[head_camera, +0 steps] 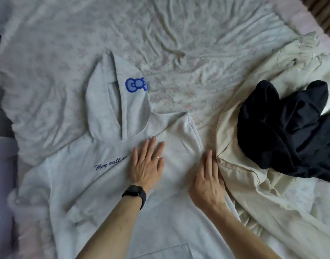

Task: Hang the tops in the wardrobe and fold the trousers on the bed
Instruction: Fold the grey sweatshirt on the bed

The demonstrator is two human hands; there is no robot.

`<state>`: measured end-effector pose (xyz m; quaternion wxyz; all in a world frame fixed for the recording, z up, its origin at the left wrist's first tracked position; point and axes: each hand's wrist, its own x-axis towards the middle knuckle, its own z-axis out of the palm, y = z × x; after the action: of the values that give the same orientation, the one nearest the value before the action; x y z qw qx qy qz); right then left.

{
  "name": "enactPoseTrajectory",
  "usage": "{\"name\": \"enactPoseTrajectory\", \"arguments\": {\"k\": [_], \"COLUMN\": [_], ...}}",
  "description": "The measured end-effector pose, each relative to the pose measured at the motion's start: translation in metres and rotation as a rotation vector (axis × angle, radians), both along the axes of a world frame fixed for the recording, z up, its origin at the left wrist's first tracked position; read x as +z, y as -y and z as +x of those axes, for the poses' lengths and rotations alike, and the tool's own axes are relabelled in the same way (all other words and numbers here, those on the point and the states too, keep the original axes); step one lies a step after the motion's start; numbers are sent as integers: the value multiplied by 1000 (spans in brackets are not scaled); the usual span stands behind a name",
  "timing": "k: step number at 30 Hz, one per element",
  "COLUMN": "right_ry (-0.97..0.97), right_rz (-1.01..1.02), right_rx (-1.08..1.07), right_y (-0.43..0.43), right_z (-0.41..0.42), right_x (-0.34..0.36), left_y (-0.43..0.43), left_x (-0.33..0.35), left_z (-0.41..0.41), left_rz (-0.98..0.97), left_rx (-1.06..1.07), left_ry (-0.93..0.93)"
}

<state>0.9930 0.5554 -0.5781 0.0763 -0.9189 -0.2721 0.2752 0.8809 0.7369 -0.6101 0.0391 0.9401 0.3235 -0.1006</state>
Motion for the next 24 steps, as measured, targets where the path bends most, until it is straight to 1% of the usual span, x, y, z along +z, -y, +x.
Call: {"name": "enactPoseTrajectory", "arguments": {"k": [2,4,5,7,9,11,12,13,15,17,19,20,22,24], "right_ry": [64,68,56,-22,-45,-73,-94,-89,-50,-52,-57,-53,-23,-52], "right_rz": [114,135,133,8,-146,-177,-152,-101,42,143,126,83,12,-91], "right_rx": [150,263,331,343,292,221,228,286,539,758,883,905,840,764], "right_y": [-18,-39,-59,-90,-117,-130,-131,-127,-120,-108,-94,-92,-95,-105], "right_z": [1,13,17,30,36,20,5,-12,-60,-101,-122,-134,-144,-161], "right_x": [6,-1,-4,-7,-8,-4,-2,1,6,7,0,-2,-4,3], "left_y": [14,31,34,34,29,27,27,27,27,23,19,16,8,-1], "left_x": [9,13,14,14,17,19,22,23,28,29,27,28,30,36], "left_z": [-31,-61,-84,-118,-146,-166,-172,-177,-198,-221,-236,-249,-262,-277], "left_rz": [-3,-16,-18,-11,13,33,48,68,96,58,-13,-50,-97,-134], "left_rx": [75,156,245,395,463,484,501,519,593,611,598,608,616,629], "left_ry": [49,43,42,44,44,56,73,88,94,105,114,114,131,175]}}
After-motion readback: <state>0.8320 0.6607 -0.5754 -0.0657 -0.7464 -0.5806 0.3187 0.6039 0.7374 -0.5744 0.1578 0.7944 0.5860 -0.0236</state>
